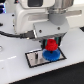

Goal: Insert the blue gear onto the right peg, followed by the red gear

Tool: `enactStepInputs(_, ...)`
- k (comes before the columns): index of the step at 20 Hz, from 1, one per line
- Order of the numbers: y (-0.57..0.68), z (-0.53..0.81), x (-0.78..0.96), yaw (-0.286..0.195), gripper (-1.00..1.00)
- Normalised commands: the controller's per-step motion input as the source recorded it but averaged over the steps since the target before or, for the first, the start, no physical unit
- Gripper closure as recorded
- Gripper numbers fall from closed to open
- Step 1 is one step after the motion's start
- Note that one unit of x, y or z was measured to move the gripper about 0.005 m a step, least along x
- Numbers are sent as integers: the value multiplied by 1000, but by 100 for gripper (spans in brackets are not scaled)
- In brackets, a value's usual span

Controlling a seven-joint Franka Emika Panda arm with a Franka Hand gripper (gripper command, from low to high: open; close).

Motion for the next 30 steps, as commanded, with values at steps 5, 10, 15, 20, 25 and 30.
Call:
enactStepInputs(5,55,327,549,0,100)
enactStepInputs(10,23,329,635,0,100)
enactStepInputs(15,25,-7,215,0,100)
enactStepInputs(20,75,-80,173,0,100)
enactStepInputs(25,-1,-122,67,0,100)
enactStepInputs(30,61,322,33,0,100)
